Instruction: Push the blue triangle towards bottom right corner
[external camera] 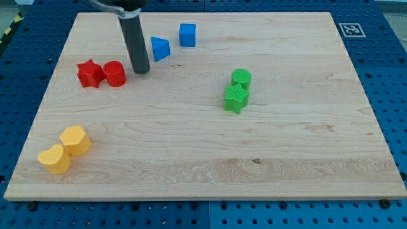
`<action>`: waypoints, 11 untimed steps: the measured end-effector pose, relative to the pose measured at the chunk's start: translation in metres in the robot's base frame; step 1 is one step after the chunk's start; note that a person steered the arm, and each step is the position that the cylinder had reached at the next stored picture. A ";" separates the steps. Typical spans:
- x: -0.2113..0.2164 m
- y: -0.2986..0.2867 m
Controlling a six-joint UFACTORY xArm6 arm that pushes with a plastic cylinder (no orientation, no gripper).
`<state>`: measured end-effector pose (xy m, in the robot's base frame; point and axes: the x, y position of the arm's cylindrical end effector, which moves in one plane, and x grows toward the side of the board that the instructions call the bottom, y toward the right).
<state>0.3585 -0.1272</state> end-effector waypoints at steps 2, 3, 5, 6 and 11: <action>-0.049 0.000; -0.053 0.009; -0.031 0.034; -0.022 0.059; -0.011 0.241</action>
<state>0.3472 0.1141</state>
